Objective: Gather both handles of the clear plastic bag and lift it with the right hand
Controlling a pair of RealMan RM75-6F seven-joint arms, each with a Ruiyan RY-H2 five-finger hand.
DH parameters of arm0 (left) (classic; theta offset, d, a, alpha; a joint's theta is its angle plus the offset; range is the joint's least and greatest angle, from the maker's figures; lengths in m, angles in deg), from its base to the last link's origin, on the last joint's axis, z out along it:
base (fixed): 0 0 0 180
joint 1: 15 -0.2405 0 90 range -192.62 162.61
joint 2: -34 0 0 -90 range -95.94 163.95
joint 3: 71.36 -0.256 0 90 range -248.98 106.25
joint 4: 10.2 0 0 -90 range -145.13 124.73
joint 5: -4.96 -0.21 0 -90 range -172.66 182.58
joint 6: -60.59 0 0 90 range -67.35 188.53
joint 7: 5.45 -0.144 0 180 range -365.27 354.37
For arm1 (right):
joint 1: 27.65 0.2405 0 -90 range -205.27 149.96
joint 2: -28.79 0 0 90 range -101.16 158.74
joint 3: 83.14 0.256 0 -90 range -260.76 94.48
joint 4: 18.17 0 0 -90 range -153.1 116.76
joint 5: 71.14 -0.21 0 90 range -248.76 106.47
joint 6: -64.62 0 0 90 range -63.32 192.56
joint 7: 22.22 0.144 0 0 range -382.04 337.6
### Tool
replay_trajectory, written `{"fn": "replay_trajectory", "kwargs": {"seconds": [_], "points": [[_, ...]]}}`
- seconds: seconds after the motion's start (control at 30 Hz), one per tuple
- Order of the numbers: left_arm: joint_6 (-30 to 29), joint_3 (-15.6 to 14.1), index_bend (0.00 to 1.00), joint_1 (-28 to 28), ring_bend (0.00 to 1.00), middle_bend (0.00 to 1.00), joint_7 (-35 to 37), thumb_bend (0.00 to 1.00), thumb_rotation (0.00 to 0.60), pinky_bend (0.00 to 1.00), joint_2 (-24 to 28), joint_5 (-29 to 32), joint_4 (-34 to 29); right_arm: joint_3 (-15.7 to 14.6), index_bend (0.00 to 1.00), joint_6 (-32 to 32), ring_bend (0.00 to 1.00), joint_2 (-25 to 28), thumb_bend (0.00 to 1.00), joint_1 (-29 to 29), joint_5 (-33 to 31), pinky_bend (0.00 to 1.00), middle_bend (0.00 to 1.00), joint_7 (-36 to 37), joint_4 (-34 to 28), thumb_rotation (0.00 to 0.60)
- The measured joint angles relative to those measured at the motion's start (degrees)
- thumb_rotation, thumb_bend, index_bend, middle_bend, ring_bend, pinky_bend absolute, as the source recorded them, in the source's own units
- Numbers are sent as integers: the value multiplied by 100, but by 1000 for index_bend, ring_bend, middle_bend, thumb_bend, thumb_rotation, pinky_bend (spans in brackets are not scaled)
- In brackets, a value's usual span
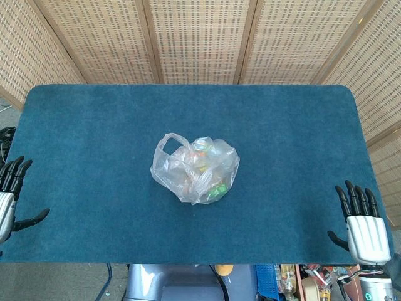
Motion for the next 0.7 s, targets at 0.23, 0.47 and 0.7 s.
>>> {"fn": "replay_trajectory", "kwargs": {"seconds": [0.23, 0.47, 0.7], "points": [[-10, 26, 0, 9, 0, 0, 40, 181, 600, 0, -25, 21, 38, -59, 4, -100, 0, 57, 0, 30, 64, 0, 0, 143, -32, 600], [-75, 70, 0, 3, 0, 0, 140, 181, 600, 0, -37, 25, 87, -184, 37, -337, 0, 142, 0, 249, 563, 0, 34, 931, 43, 600], [-71, 104, 0, 24, 0, 0, 165, 181, 600, 0, -60, 60, 109, -282, 55, -1405, 0, 370, 0, 1160, 1158, 3, 98, 2597, 57, 600]]}}
